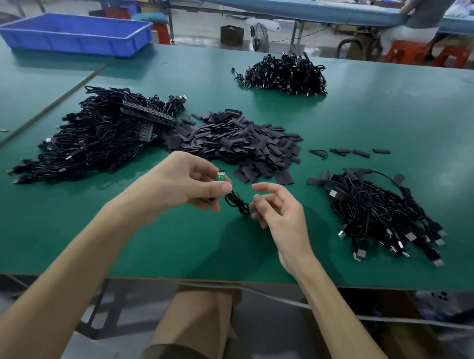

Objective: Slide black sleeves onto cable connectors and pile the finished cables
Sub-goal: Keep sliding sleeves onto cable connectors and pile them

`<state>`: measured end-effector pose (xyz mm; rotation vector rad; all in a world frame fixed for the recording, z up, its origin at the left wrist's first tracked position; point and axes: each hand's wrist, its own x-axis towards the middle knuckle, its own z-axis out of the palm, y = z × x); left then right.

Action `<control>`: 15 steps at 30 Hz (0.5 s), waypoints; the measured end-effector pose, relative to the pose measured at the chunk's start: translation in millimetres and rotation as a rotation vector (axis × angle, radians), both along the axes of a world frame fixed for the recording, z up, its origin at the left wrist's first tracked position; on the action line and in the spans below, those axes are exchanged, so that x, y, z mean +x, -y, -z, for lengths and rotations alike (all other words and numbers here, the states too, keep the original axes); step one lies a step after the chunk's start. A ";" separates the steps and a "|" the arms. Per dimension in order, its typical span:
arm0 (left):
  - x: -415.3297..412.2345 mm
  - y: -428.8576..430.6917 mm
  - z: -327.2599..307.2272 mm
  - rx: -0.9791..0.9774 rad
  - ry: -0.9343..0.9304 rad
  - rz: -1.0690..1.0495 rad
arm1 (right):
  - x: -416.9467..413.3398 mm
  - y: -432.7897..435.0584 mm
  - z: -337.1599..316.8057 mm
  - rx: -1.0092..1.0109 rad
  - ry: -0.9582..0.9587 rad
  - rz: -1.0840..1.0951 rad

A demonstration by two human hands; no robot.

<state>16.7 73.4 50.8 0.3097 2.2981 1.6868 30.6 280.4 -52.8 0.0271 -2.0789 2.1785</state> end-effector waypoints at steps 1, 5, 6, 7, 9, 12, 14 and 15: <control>1.4 -0.8 -2.0 0.022 -0.005 0.025 | -0.7 -0.3 0.2 0.005 -0.010 -0.003; 2.8 -1.3 -7.5 0.088 -0.006 0.106 | 0.6 2.0 -3.6 0.081 -0.046 -0.014; 2.4 -0.8 -7.8 0.108 -0.004 0.123 | 1.2 2.7 -4.8 0.108 -0.050 -0.013; 2.1 -0.4 -7.4 0.127 -0.003 0.137 | 1.8 3.4 -6.0 0.125 -0.049 -0.014; 1.9 -1.1 -5.9 0.165 0.004 0.156 | 2.1 4.1 -7.4 0.116 -0.043 -0.031; 1.1 -6.5 -1.2 0.173 -0.054 0.097 | 2.5 2.9 -6.4 0.077 -0.024 -0.094; -2.6 -9.4 4.5 0.141 -0.135 0.003 | 4.4 3.4 -5.5 0.068 -0.011 -0.143; -5.6 -10.3 8.0 0.132 -0.163 -0.038 | 5.1 3.8 -5.8 0.072 -0.014 -0.164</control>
